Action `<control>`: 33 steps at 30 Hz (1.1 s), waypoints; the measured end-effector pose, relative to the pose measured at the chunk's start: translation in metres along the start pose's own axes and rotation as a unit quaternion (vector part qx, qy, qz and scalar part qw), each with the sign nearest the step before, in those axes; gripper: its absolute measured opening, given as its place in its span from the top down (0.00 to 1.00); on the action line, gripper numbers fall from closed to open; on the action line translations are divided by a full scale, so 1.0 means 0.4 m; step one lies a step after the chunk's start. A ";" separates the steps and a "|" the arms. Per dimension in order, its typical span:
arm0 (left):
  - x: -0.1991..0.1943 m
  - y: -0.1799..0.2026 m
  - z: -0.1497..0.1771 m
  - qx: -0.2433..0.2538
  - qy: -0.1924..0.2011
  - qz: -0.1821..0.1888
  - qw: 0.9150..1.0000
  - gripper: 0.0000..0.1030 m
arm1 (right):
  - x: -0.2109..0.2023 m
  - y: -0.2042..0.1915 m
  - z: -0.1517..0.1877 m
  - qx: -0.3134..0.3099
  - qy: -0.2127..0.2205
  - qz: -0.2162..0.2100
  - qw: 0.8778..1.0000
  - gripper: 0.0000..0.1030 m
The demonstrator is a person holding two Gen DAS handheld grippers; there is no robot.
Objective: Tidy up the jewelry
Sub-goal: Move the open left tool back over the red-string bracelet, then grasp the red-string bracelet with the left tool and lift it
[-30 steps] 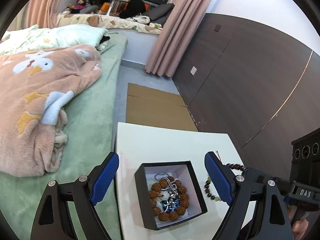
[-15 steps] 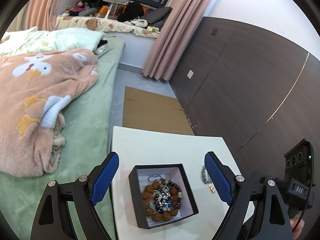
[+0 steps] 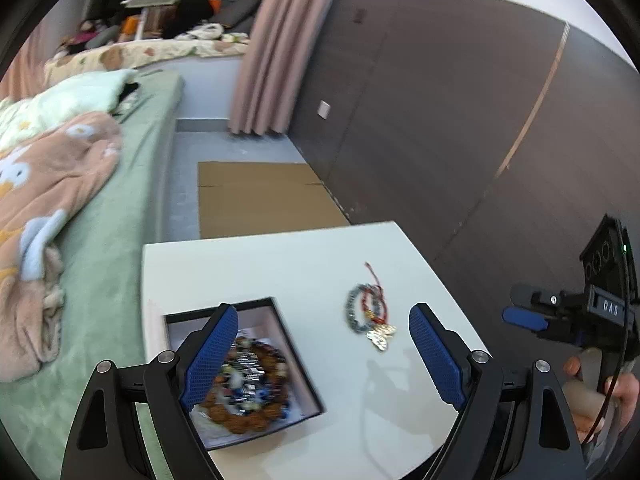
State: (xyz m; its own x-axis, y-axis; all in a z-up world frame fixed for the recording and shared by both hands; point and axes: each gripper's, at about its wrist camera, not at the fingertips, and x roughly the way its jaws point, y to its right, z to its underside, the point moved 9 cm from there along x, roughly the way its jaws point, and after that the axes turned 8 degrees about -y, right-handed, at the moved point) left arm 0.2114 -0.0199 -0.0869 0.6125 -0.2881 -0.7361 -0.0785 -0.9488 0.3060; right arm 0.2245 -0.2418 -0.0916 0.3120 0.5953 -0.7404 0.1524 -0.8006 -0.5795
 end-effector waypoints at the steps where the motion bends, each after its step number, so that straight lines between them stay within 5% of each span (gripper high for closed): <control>1: 0.008 0.013 0.001 0.005 -0.005 0.001 1.000 0.15 | -0.008 0.012 -0.001 0.005 0.001 0.002 1.000 0.18; 6: 0.048 0.086 0.000 0.026 -0.025 0.005 0.999 0.16 | -0.033 0.067 -0.011 0.036 0.005 0.009 0.999 0.18; 10: 0.096 0.126 -0.004 0.030 -0.050 0.008 0.998 0.36 | -0.042 0.116 -0.013 0.065 0.001 0.011 0.998 0.18; 17: 0.195 0.168 -0.007 0.019 -0.094 0.006 0.995 0.54 | -0.028 0.186 -0.021 0.107 -0.008 0.005 0.994 0.18; 33: 0.387 0.168 0.023 -0.037 -0.160 -0.014 0.986 0.76 | 0.012 0.223 -0.038 0.139 -0.019 -0.026 0.990 0.19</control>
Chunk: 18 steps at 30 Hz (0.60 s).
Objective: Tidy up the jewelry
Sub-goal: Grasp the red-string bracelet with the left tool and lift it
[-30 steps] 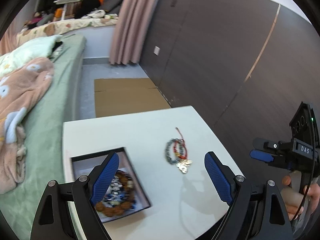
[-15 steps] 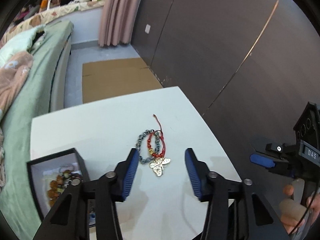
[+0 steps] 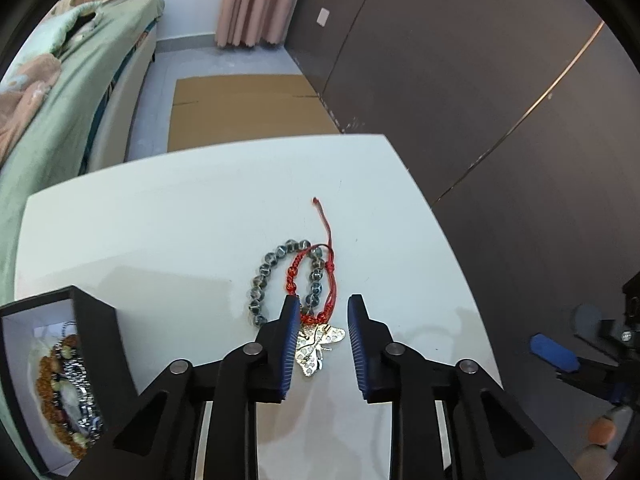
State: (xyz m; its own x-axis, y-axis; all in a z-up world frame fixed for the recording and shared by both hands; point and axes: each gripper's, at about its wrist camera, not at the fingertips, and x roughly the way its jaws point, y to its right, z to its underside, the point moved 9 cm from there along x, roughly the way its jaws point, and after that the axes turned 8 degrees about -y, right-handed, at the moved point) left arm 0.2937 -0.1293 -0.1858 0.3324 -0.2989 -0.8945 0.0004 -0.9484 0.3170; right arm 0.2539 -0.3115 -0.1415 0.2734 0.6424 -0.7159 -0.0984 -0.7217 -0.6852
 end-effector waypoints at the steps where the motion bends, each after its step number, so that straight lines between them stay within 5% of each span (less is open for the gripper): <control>1: 0.008 0.000 0.000 -0.001 -0.003 -0.001 1.000 0.78 | -0.001 0.003 -0.003 0.002 0.002 0.000 1.000 0.19; 18: 0.093 -0.035 0.000 -0.026 -0.017 -0.030 0.999 0.84 | 0.024 0.023 -0.025 0.004 -0.004 0.014 1.000 0.19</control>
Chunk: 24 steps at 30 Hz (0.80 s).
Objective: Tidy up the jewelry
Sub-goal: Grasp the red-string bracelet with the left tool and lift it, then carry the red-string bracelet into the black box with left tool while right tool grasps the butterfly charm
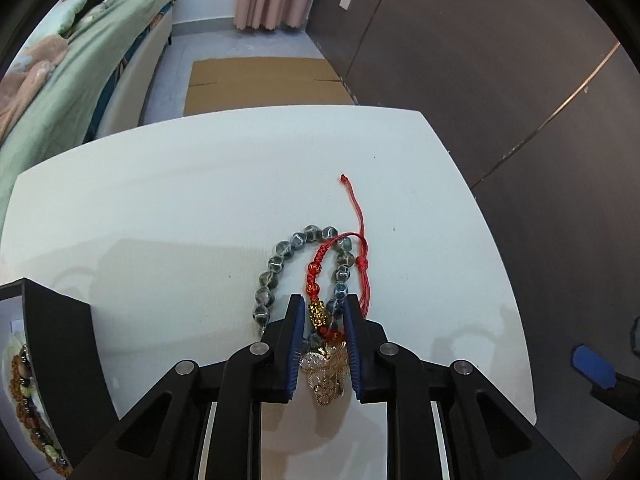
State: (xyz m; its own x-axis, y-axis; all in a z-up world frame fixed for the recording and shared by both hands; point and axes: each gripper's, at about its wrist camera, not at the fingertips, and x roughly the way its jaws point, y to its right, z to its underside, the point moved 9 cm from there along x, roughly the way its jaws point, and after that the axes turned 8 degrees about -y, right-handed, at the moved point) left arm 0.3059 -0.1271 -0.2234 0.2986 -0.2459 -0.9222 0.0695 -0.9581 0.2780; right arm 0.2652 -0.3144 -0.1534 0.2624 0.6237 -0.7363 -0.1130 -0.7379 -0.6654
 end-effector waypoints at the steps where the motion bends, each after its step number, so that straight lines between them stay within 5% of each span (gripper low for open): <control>1: -0.001 -0.003 -0.001 -0.003 0.000 0.004 1.000 0.88 | 0.007 0.000 0.000 -0.002 -0.003 0.005 1.000 0.20; 10: -0.121 -0.009 -0.015 0.009 0.043 0.035 0.998 0.92 | 0.083 -0.024 0.025 -0.023 -0.041 0.017 0.999 0.33; 24: -0.322 -0.053 0.009 0.019 0.115 0.111 0.987 0.92 | 0.189 -0.096 0.084 -0.127 -0.083 0.080 0.985 0.35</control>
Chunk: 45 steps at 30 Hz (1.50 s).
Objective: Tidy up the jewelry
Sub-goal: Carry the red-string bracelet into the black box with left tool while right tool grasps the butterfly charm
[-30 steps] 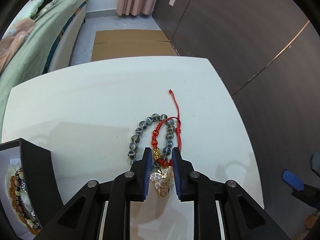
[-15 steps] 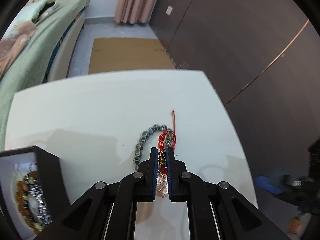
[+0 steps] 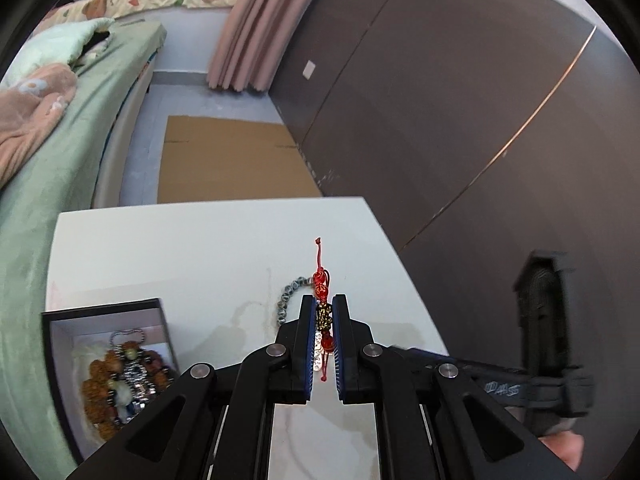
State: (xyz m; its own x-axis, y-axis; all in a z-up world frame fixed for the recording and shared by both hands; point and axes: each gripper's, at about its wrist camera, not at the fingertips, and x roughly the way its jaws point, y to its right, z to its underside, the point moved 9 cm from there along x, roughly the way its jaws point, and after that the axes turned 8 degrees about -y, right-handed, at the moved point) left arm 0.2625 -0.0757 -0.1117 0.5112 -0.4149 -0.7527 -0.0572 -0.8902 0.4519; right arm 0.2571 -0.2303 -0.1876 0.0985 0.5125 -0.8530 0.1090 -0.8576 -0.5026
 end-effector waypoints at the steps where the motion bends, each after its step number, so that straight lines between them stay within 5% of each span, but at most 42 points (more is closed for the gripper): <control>1: -0.016 -0.007 -0.003 -0.002 0.005 0.004 1.000 0.92 | 0.006 -0.012 0.002 -0.017 0.000 0.011 1.000 0.34; 13: -0.144 -0.104 -0.024 -0.020 0.041 0.017 0.999 0.92 | 0.087 -0.056 0.016 -0.127 -0.010 0.140 0.982 0.34; 26: -0.216 -0.178 0.000 -0.018 0.037 0.011 0.999 0.92 | 0.144 -0.082 0.003 -0.188 -0.012 0.230 0.955 0.34; 30: -0.224 -0.200 0.019 -0.017 0.027 0.003 0.999 0.92 | 0.136 -0.085 -0.003 -0.194 -0.004 0.236 0.952 0.38; 33: -0.223 -0.212 0.034 -0.016 0.018 -0.004 1.000 0.92 | 0.130 -0.086 -0.005 -0.185 -0.003 0.224 0.957 0.61; 43: -0.190 -0.261 0.067 -0.032 -0.018 -0.017 0.999 0.91 | 0.086 -0.167 -0.006 -0.174 0.028 0.164 0.971 0.61; 45: -0.189 -0.278 0.070 -0.041 -0.018 -0.022 0.999 0.71 | 0.070 -0.193 -0.007 -0.178 0.040 0.149 0.972 0.61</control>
State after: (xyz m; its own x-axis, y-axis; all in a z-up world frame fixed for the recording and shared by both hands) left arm 0.2062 0.0492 -0.1186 0.4804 -0.3836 -0.7887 0.0351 -0.8901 0.4544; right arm 0.2543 -0.1496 -0.1723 0.2539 0.2585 -0.9321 0.3986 -0.9059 -0.1427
